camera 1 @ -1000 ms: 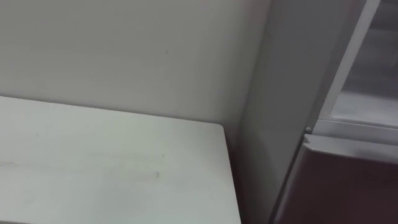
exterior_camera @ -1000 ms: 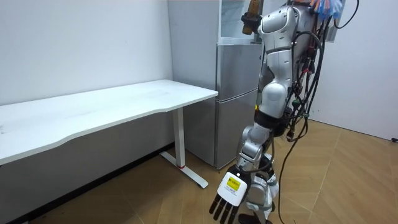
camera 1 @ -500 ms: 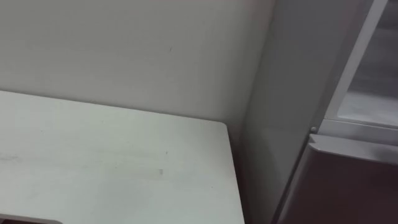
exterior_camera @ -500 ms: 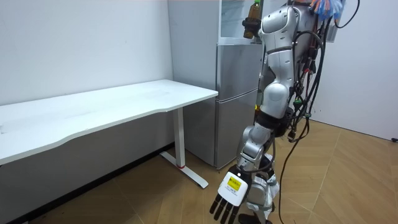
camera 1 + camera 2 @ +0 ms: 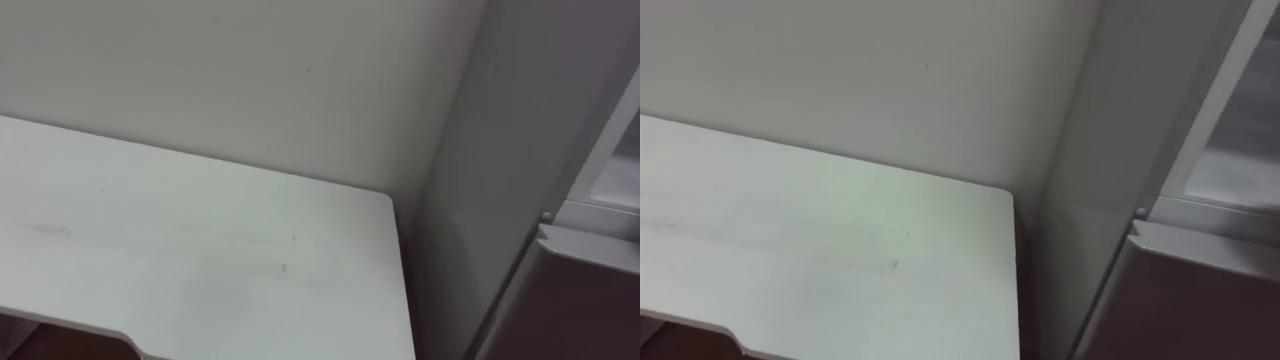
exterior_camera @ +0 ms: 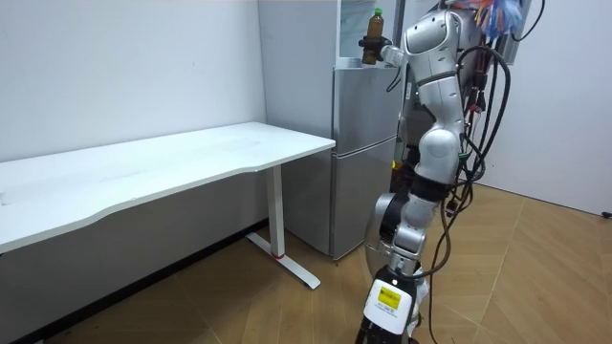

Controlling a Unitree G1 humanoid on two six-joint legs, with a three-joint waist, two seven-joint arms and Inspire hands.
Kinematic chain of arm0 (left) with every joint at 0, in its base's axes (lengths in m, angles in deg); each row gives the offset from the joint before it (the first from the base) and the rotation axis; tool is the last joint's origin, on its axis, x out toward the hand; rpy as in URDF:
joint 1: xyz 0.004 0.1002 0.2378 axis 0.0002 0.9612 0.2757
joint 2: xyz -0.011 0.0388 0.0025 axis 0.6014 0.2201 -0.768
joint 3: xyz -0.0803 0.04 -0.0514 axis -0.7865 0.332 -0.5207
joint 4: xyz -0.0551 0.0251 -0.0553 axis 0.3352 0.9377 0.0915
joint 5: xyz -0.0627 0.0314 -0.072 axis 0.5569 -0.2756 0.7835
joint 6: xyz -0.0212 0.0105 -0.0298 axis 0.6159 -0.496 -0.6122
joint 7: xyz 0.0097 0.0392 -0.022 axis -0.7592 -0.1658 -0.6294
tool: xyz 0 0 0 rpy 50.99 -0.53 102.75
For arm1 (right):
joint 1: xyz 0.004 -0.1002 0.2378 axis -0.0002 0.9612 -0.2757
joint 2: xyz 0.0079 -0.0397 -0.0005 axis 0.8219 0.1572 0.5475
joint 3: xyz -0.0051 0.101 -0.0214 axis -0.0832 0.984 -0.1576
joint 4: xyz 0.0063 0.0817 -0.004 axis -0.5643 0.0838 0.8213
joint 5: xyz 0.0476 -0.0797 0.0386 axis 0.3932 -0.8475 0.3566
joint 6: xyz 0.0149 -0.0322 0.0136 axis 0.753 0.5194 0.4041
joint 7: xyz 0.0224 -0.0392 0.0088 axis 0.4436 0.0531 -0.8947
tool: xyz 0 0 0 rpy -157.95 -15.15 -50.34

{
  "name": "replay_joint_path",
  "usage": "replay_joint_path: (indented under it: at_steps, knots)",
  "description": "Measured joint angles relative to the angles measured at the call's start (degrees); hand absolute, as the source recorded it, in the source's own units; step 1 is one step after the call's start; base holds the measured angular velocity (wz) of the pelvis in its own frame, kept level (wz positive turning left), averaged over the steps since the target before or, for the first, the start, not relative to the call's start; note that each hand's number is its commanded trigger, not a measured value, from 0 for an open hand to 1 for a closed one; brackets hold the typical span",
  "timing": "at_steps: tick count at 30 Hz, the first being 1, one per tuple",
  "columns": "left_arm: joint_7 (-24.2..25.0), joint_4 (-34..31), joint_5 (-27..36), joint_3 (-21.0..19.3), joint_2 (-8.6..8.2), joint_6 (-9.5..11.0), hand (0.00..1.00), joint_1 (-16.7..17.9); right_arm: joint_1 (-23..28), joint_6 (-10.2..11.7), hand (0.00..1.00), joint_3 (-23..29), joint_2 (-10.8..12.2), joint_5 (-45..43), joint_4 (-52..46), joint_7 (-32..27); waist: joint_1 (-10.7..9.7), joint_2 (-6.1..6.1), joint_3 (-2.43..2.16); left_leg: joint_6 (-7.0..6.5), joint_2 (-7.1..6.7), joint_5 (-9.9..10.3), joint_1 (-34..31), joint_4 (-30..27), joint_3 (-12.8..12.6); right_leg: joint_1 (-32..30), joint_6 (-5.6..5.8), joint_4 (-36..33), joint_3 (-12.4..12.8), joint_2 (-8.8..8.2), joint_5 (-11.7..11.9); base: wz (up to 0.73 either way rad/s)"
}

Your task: Put the bottle in the upper fridge

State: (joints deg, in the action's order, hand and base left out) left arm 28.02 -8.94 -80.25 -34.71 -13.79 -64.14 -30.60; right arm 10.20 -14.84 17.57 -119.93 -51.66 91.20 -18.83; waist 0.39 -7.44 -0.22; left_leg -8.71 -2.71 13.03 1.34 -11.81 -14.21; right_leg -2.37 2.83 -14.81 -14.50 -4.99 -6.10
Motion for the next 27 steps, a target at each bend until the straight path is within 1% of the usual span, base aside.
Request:
replay_joint_path:
  at_steps: [4,7,10,11,12,14,16,18,21,24,27]
  knots:
    - [0.26,-0.02,-0.01,0.0,0.0,0.07,0.0,0.0,-0.74,0.0,1.0,-0.69,-0.43,-0.02,0.01,-0.05,0.09,-0.02,-0.02,0.0,-0.01,0.0,-0.1,-0.02,0.25,-0.01,0.05,-0.01,-0.01,0.01,-0.05,0.04]
    - [0.41,-0.16,-0.04,-0.01,0.1,0.1,0.0,0.0,-2.7,-0.01,1.0,-0.69,-0.46,0.03,0.02,-1.33,0.26,-0.15,-0.02,0.0,-0.02,-0.01,-0.08,0.01,0.25,0.01,0.07,-0.04,-0.41,0.01,-0.1,0.0]
    - [0.94,-0.11,-0.05,0.0,0.13,0.11,0.0,0.01,-5.29,-0.01,1.0,-1.31,-0.74,0.2,0.14,-3.33,0.25,-0.59,0.05,0.02,-0.02,-0.02,0.07,0.03,0.43,0.27,0.06,-0.01,-0.73,0.0,-0.16,0.01]
    - [0.94,-0.08,-0.06,0.0,0.19,0.09,0.0,0.02,-6.32,-0.01,1.0,-2.3,-1.22,0.23,0.49,-3.98,0.08,-0.95,0.12,0.03,-0.01,-0.02,0.26,0.04,0.46,0.45,0.05,-0.01,-0.88,0.0,-0.21,0.0]
    - [0.94,-0.08,-0.05,0.0,0.23,0.08,0.0,0.03,-6.78,-0.01,1.0,-2.68,-1.4,0.23,0.71,-4.17,0.06,-1.16,0.07,0.04,0.01,-0.02,0.27,0.03,0.47,0.5,0.05,0.02,-1.0,0.0,-0.22,0.05]
    - [0.97,-0.17,-0.04,0.02,0.26,0.03,0.0,0.04,-8.68,-0.01,1.0,-2.9,-1.44,0.3,1.84,-4.26,-0.05,-1.78,-0.18,0.05,0.01,-0.03,0.34,0.0,0.82,0.94,0.04,0.17,-1.33,0.0,-0.23,0.08]
    - [0.97,-0.38,0.01,0.02,0.27,-0.01,0.0,0.16,-10.02,-0.01,1.0,-2.93,-1.47,0.36,2.8,-4.26,0.05,-1.97,-0.31,0.05,-0.02,-0.01,0.48,0.02,1.12,1.28,0.03,0.22,-1.37,-0.01,-0.22,0.08]
    - [0.87,-0.51,0.0,0.03,0.22,0.07,0.0,0.75,-11.37,0.0,1.0,-4.01,-1.66,0.45,2.96,-4.17,0.17,-2.0,-0.34,0.03,-0.02,0.0,1.05,0.05,1.18,1.67,0.02,0.21,-1.38,-0.01,-0.22,0.03]
    - [0.27,-0.5,0.05,0.02,0.23,0.03,0.0,1.21,-13.22,0.0,1.0,-6.95,-2.97,0.47,5.0,-2.63,0.15,-1.88,-0.29,0.02,-0.03,0.0,1.23,-0.01,1.42,1.89,0.0,0.23,-1.35,0.0,-0.2,0.03]
    - [0.09,-0.51,0.04,0.02,0.23,0.03,0.0,1.42,-15.14,0.0,1.0,-7.76,-3.24,0.91,7.22,-1.52,0.16,-1.68,-0.28,0.03,-0.04,0.0,1.23,-0.11,1.78,2.09,-0.01,0.33,-1.4,0.0,-0.19,0.07]
    - [-0.02,-0.49,0.04,-0.01,0.24,0.03,0.0,1.63,-15.79,0.0,1.0,-8.01,-3.58,2.69,9.06,-0.94,0.74,-1.38,-0.28,0.04,-0.04,-0.01,1.38,-0.12,1.98,2.53,0.0,0.7,-1.41,0.04,-0.2,0.04]
